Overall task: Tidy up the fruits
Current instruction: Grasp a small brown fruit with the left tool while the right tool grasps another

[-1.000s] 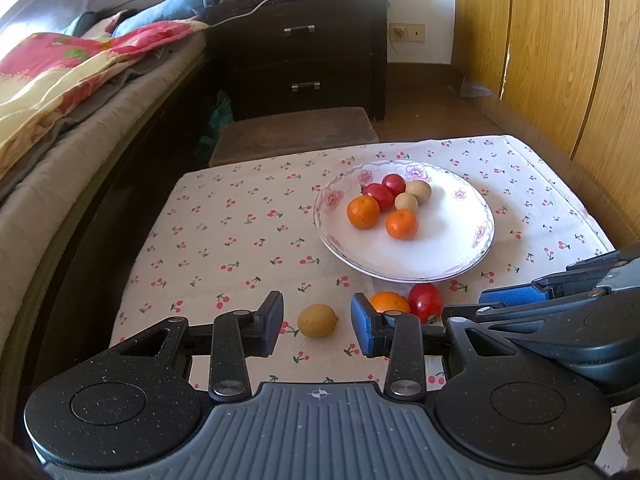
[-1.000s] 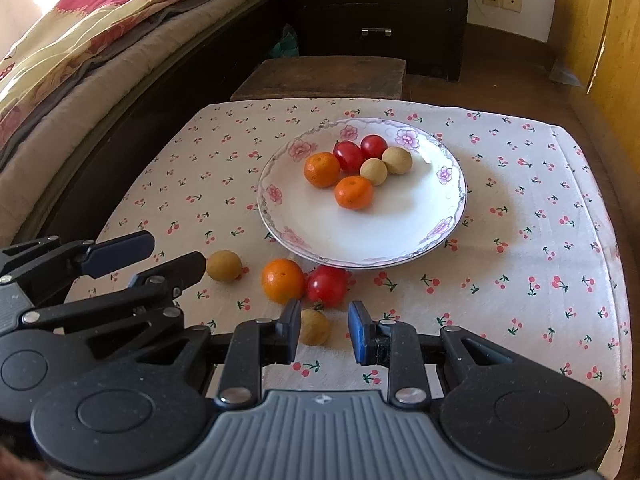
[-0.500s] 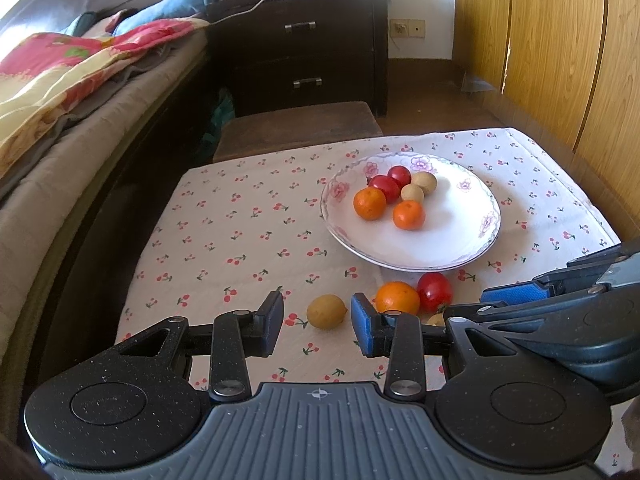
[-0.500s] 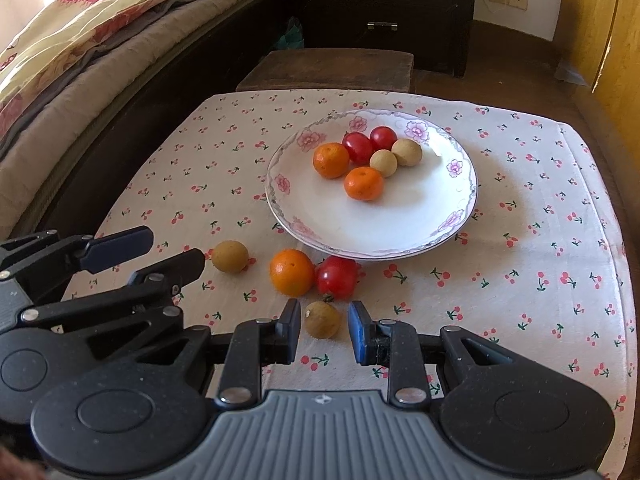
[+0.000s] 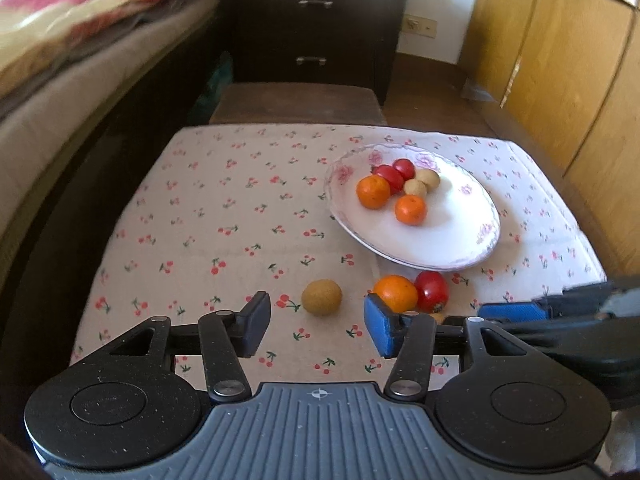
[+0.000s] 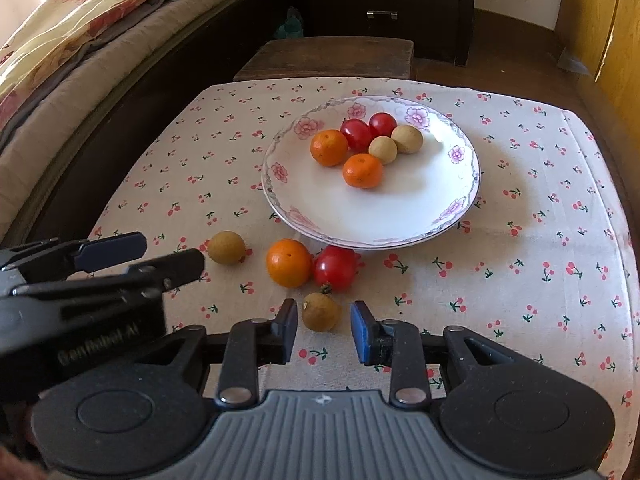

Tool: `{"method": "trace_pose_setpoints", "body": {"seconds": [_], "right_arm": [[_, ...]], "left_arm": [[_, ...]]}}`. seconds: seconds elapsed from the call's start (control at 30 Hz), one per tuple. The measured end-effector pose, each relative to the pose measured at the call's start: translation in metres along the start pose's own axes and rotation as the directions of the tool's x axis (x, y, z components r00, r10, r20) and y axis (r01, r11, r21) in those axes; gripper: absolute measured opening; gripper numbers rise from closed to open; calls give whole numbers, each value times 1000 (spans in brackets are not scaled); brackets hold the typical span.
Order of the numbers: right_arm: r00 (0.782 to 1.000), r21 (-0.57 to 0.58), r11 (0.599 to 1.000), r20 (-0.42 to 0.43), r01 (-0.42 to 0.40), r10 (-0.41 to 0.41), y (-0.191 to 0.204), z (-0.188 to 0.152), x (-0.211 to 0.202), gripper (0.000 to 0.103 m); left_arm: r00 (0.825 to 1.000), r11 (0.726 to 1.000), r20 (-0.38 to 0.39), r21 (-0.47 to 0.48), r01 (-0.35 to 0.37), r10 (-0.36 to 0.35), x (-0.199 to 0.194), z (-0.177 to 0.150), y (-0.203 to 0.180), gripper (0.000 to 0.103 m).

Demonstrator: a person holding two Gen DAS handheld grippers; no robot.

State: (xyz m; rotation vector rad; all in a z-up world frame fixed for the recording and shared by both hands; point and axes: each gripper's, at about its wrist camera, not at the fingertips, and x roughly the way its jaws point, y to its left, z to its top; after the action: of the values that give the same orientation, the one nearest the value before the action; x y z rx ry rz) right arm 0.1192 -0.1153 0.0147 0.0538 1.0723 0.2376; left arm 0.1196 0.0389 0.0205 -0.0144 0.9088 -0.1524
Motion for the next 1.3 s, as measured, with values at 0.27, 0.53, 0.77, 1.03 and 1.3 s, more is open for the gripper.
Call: {"method": "trace_pose_setpoints", "body": {"seconds": [0.27,0.53,0.77,1.03,1.3], "right_arm": [[1000,42,999,-7,-19,19,-10,0,0,32],[1000,54,998,-10,-20,21,-15,0,0,33],[1000,64,998,-17,-18,19,-19,0,3,35],[999,78,996,-16,-34,35,-17,2,6,36],[998,78,996,-44,-46,50,-10,4,20,36]], "left_arm": [[999,996,-34,-83,37,-40,14,8,9,60],[996,997,-83,-78,7,-14,46,12,2,56],[996,995,-94,-98,-5,-4,63,14,3,42],[996,996,-95,-92,-6,-2,58,10,2,38],[995,996,-97,-91,20,-29,44,2,7,38]]}}
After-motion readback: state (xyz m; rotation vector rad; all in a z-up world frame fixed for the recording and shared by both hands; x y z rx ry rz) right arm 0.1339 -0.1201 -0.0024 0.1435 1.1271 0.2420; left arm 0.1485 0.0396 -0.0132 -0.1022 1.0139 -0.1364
